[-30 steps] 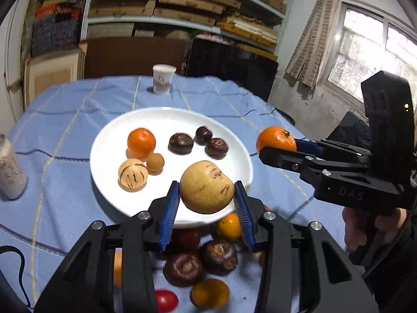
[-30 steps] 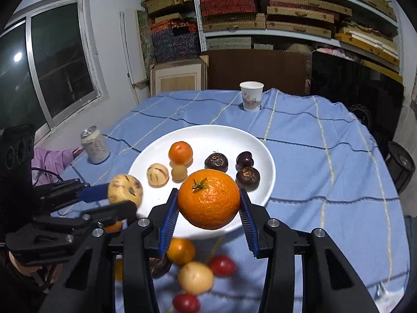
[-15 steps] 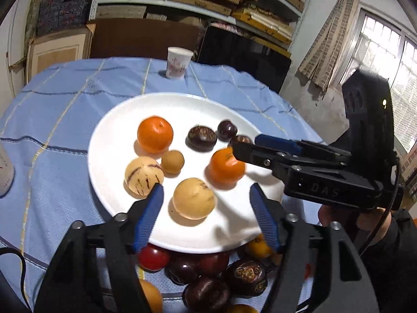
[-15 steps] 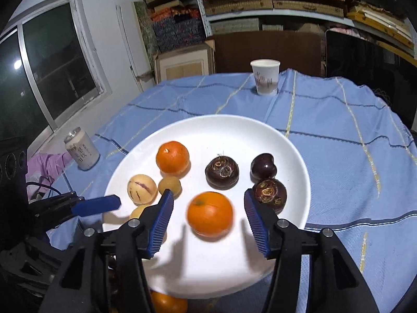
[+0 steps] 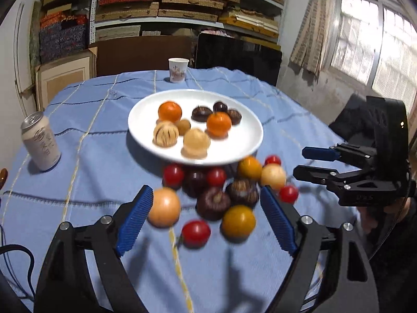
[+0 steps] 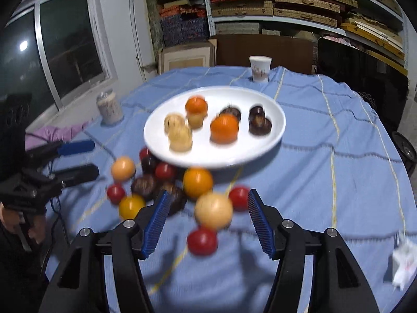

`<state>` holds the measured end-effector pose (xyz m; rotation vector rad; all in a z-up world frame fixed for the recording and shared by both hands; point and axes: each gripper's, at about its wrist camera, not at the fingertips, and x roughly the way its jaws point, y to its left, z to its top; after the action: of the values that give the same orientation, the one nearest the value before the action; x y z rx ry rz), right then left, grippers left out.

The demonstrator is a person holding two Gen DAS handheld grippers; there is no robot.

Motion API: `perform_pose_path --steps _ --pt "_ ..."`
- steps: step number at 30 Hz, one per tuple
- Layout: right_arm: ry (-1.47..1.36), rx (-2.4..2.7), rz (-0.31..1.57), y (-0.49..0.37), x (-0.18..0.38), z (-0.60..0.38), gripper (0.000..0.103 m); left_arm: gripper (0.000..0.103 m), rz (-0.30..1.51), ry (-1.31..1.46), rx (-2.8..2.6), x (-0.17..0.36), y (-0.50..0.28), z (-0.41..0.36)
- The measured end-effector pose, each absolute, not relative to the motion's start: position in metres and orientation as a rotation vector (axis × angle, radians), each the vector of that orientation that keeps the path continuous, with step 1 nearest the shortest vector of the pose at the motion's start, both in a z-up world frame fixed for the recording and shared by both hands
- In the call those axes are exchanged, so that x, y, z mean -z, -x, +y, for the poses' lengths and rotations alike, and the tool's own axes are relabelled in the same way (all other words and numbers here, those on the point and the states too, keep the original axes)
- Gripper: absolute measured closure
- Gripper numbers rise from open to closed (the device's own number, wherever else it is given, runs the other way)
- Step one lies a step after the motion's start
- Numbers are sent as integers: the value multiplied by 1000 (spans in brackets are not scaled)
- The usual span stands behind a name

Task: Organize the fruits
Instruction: 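Grasp a red tomato with the right gripper while the left grasps another red tomato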

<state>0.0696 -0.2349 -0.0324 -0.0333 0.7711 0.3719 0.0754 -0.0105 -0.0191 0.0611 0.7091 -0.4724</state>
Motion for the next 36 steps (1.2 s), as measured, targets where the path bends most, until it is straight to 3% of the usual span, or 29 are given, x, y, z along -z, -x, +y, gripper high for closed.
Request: perform_pose_path --steps 7,10,12,13,23,28,36 --pt "112 -315 826 -55 60 -211 43 21 718 -132 452 44 -49 -15" --pt "112 -302 871 -63 67 -207 55 21 714 -126 451 43 -49 -14" --pt "90 -287 888 -69 69 -210 71 21 721 -116 440 44 -51 -12" --pt "77 -291 895 -70 70 -212 72 21 724 -113 437 44 -51 -12" --pt "-43 -355 898 -68 71 -227 72 21 848 -50 325 56 -72 0" --pt "-25 -357 893 -68 71 -222 72 46 919 -66 283 67 -82 -1" --pt "-28 -355 893 -69 71 -224 72 50 901 -117 308 67 -82 -15"
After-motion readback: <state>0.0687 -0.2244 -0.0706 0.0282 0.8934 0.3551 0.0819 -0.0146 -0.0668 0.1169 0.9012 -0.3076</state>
